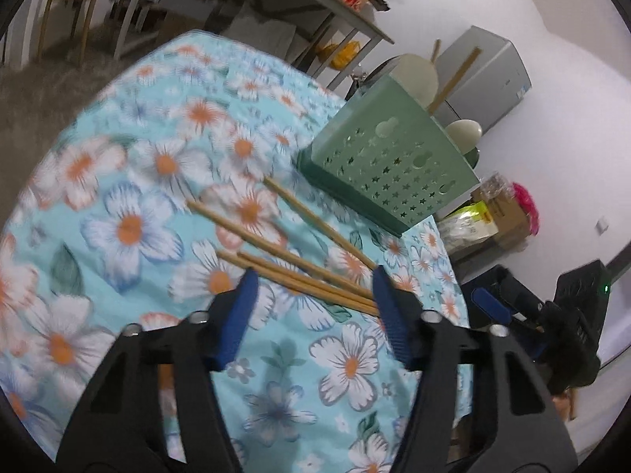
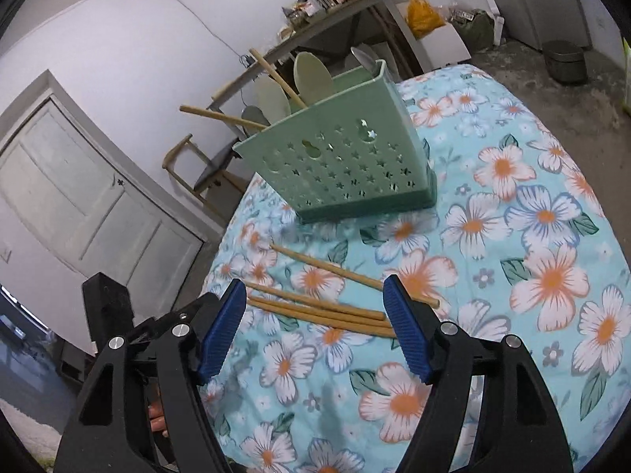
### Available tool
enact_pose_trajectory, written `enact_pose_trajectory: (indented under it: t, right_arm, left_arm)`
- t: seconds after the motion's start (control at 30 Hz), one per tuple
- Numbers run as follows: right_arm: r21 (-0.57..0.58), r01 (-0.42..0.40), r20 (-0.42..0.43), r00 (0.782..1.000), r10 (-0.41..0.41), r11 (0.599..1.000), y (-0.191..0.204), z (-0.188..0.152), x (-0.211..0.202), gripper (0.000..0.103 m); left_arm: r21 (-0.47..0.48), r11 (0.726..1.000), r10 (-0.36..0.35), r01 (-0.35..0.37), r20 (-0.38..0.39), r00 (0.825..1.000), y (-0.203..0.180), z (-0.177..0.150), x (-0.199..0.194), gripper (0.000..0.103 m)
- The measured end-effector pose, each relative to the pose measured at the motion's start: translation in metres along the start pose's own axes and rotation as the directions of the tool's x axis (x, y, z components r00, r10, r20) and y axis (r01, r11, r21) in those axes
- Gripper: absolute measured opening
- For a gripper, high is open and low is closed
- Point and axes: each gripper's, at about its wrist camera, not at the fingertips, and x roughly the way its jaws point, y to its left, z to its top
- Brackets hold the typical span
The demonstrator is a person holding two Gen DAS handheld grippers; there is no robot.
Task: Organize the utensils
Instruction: 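Move both tools down to the chopsticks lying on the cloth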
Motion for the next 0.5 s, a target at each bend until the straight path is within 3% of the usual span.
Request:
enact_pose_trajectory:
  t: [0.07, 0.23, 0.5]
  right_arm:
    - [-0.003, 0.000, 0.009, 1.000, 0.000, 1.000, 0.001, -0.002, -0.002, 0.070]
    - [0.009, -0.012, 0.021, 1.000, 0.012, 1.000, -0.003, 0.003, -0.006, 0.070]
    - [0.034, -0.003, 0.023, 1.000, 0.002, 0.999, -0.008, 0.000, -0.006, 0.070]
  left_arm:
    - [-0.033, 0.999, -0.026, 0.026, -0.011, 1.000, 0.007, -0.002, 0.011, 0.044]
    - [-0.110, 0.994, -0.010, 0.003, -0.055, 0.998, 0.028, -0.003, 0.033, 0.030]
    - [-0.179, 0.984, -0.025, 0.019, -0.031, 0.999, 0.037, -0.006, 0.036, 0.029]
